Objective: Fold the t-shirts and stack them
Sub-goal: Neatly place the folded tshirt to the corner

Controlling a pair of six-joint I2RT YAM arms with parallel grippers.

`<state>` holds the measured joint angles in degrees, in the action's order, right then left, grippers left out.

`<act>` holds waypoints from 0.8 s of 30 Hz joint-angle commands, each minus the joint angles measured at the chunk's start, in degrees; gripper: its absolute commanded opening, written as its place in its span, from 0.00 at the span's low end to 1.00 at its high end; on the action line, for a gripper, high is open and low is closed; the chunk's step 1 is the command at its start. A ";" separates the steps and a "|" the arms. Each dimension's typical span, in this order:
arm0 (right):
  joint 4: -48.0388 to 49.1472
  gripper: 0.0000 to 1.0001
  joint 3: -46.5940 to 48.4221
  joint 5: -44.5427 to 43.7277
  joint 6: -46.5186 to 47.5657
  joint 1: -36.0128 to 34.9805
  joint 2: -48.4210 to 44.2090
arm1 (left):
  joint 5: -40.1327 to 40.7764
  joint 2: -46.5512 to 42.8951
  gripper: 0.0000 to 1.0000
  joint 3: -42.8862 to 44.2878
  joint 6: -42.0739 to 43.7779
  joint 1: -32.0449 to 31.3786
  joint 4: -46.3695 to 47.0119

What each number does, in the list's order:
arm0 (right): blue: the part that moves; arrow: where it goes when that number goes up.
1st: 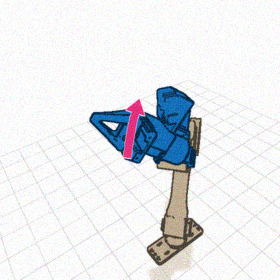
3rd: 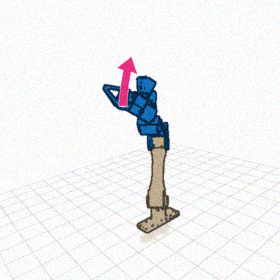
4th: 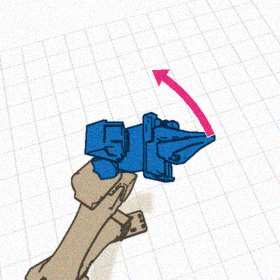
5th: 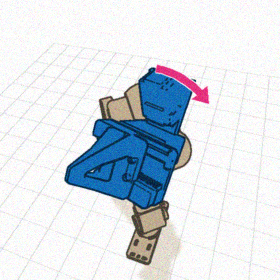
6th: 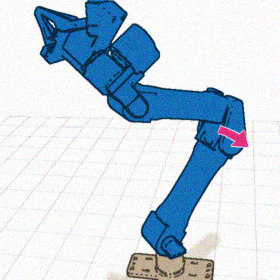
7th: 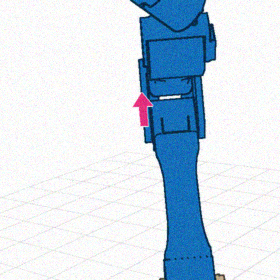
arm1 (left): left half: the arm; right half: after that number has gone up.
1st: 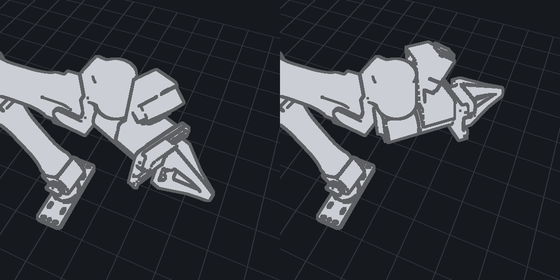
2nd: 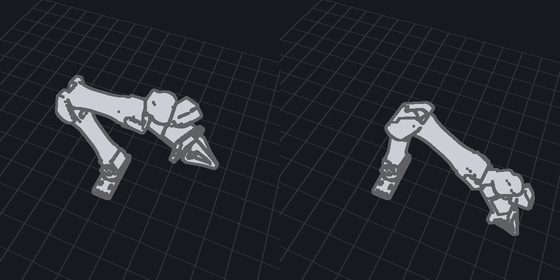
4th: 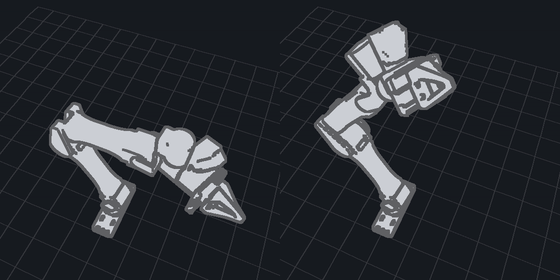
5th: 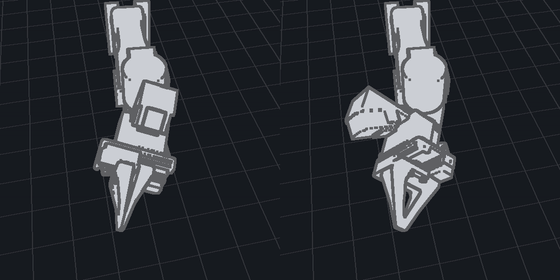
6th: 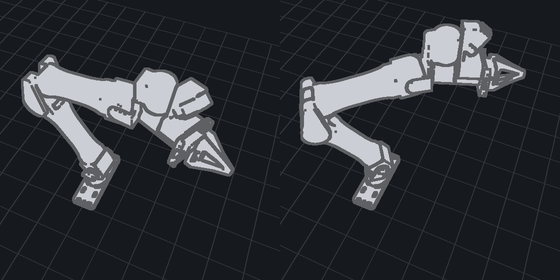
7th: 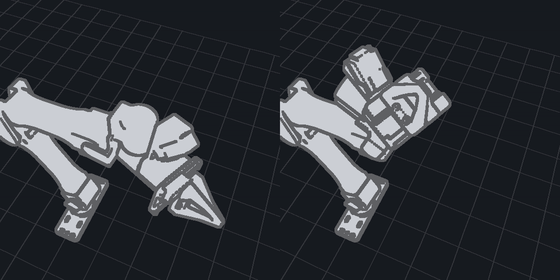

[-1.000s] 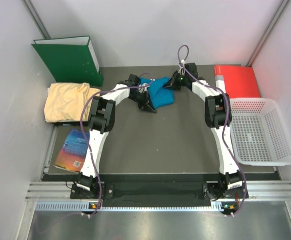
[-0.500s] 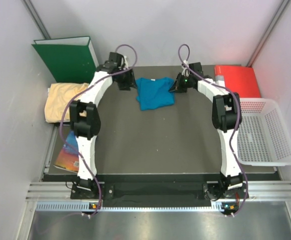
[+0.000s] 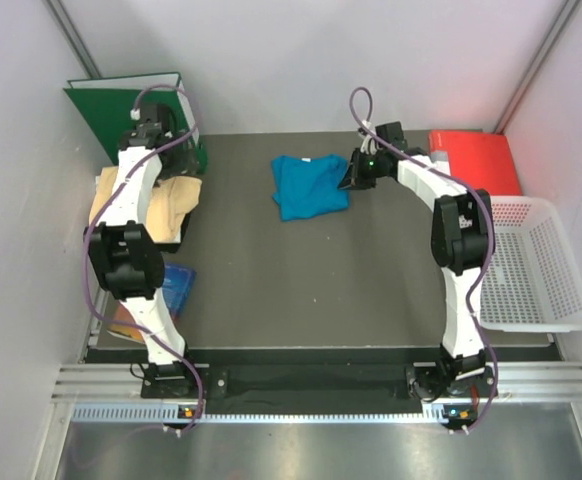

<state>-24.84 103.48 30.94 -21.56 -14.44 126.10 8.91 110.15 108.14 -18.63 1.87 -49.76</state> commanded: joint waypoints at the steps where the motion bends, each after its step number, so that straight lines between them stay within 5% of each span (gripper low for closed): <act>1: -3.01 0.01 2.07 0.09 2.75 -4.36 -2.53 | 12.42 -1.26 0.99 0.40 0.97 0.24 -6.48; 9: -7.06 0.08 9.81 0.61 3.46 -11.66 1.34 | 11.58 -3.35 0.99 -3.80 -5.26 6.38 -9.39; 16: -6.89 0.10 8.40 0.70 3.28 -12.81 1.43 | -2.74 -13.72 0.99 -21.89 -11.60 19.04 -2.10; 24: -9.96 0.11 12.35 0.88 3.81 -12.81 3.88 | -2.22 -24.36 0.99 -33.23 -15.02 21.16 1.05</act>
<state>-34.00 112.03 31.51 -19.00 -27.46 128.07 9.26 93.54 79.72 -30.48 22.98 -53.93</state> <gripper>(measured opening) 0.105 0.987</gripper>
